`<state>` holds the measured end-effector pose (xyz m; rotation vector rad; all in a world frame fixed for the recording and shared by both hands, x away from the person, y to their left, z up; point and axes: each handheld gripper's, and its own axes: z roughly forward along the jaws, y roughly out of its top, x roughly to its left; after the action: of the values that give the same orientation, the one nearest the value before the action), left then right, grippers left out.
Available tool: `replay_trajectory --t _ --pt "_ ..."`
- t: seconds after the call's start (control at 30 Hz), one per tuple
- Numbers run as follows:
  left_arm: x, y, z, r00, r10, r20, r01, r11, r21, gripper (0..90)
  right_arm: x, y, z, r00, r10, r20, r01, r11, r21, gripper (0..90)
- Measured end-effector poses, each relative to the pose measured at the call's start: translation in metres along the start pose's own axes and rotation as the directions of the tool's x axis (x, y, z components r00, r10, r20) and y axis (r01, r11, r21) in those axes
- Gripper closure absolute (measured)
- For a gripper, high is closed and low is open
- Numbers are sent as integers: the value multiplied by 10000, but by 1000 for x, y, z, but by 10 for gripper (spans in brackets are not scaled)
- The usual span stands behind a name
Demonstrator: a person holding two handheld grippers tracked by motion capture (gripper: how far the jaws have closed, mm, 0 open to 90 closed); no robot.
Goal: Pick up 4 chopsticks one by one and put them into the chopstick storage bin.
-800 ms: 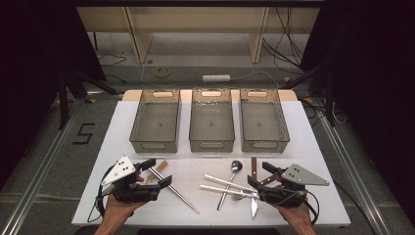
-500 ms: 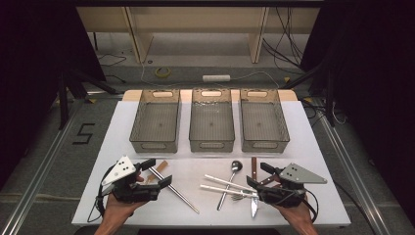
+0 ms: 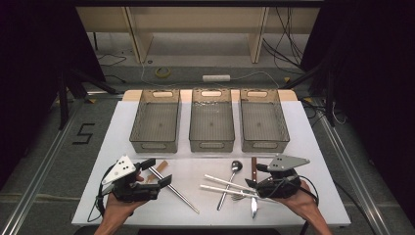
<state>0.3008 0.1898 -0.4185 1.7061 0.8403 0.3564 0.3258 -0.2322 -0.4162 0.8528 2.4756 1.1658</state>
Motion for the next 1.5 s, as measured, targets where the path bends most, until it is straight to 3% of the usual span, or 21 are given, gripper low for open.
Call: replay_trajectory --t 0.17,0.27,0.3,0.33,0.37,0.4,0.63,0.67,0.7,0.73,0.77,0.83,0.97,1.0,1.03,1.1,1.2,1.3,1.5 --pt "0 0 0 10000 -6 -10 6 10000 7 162 -5 5 7 9994 -335 -94 341 9967 743 438" --pt "1 0 0 10000 -25 -9 25 10000 -2 162 -6 9 17 9970 -670 -399 727 9841 1620 473" --pt "1 0 0 10000 -24 -12 24 10000 0 162 -6 9 17 9970 -670 -399 727 9841 1620 473" --pt "1 0 0 10000 -21 -18 21 10000 3 162 -6 9 23 9951 -807 -574 908 9748 2039 489" --pt "1 0 0 10000 -20 -29 20 10000 6 162 -6 9 23 9951 -807 -574 908 9748 2039 489" --pt "1 0 0 10000 -24 -51 24 10000 8 162 -5 9 29 9938 -832 -739 990 9645 2449 510" --pt "1 0 0 10000 -31 -72 31 10000 11 162 -6 9 47 9893 -1024 -1039 1325 9291 3452 572" --pt "1 0 0 10000 -23 -74 23 10000 16 162 -6 9 47 9893 -1024 -1039 1325 9291 3452 572" --pt "1 0 0 10000 -21 -79 21 10000 19 163 -6 8 50 9886 -971 -1148 1333 9190 3709 585" --pt "1 0 0 10000 -25 -88 26 10000 28 163 -6 8 50 9886 -971 -1148 1333 9190 3709 585" --pt "2 0 0 10000 -20 -91 20 10000 50 163 -6 8 52 9873 -1007 -1231 1417 9083 3937 609" --pt "2 0 0 10000 -29 -95 29 10000 36 163 -6 8 53 9871 -1015 -1237 1435 9037 4033 622" --pt "2 0 0 10000 -13 -88 13 10000 56 163 -8 6 59 9845 -1179 -1300 1642 8804 4448 672" --pt "2 0 1 10000 -10 -91 11 10000 58 163 -8 6 59 9845 -1179 -1300 1642 8804 4448 672" --pt "2 0 1 10000 -8 -91 8 10000 60 163 -7 6 61 9819 -1235 -1439 1766 8720 4565 689" --pt "2 0 1 10000 -13 -95 14 10000 62 163 -7 6 62 9810 -1276 -1464 1817 8692 4598 698" --pt "2 0 1 9999 -15 -126 17 9999 112 164 -8 6 66 9804 -1234 -1535 1833 8570 4815 727" --pt "2 0 1 9999 -17 -121 18 9999 99 164 -7 6 68 9777 -1348 -1612 1979 8490 4899 753" --pt "2 0 1 9999 9 -158 -7 9999 147 164 -8 8 72 9680 -1678 -1866 2389 8437 4808 783"
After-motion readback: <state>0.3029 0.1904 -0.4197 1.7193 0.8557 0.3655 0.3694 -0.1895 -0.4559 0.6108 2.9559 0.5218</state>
